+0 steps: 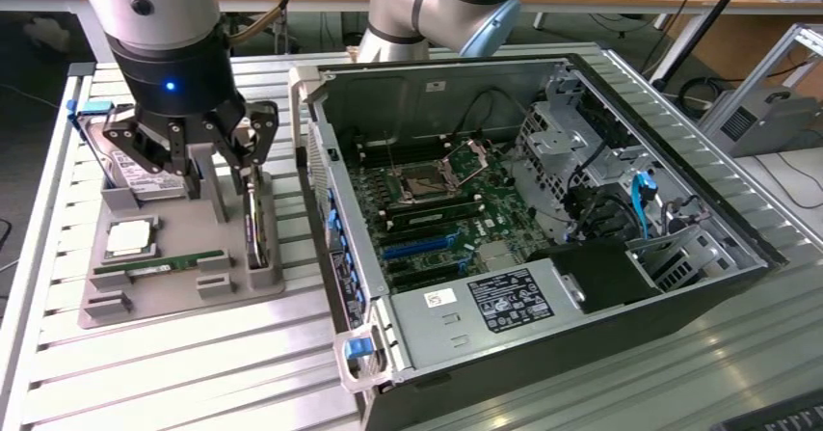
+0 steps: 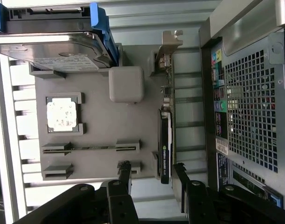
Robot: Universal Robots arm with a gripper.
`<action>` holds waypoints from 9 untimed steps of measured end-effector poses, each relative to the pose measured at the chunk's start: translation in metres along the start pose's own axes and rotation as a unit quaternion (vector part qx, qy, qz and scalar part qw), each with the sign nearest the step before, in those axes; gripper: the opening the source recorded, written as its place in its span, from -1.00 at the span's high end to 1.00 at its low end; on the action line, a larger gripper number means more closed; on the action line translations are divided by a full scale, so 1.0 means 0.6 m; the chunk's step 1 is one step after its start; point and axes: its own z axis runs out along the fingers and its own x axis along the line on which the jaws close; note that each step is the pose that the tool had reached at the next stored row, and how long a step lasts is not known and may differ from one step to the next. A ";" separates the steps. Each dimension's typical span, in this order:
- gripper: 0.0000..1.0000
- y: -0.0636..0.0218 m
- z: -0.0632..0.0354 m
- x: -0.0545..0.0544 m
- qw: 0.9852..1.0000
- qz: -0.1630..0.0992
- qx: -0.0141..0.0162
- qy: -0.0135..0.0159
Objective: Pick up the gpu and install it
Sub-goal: 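Pick up the gpu and move the gpu toward the slot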
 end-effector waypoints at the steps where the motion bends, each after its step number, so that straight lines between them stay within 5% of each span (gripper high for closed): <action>1: 0.04 0.000 0.000 0.000 1.000 0.000 0.000 0.000; 9: 0.04 0.000 0.006 0.000 1.000 0.000 0.000 0.000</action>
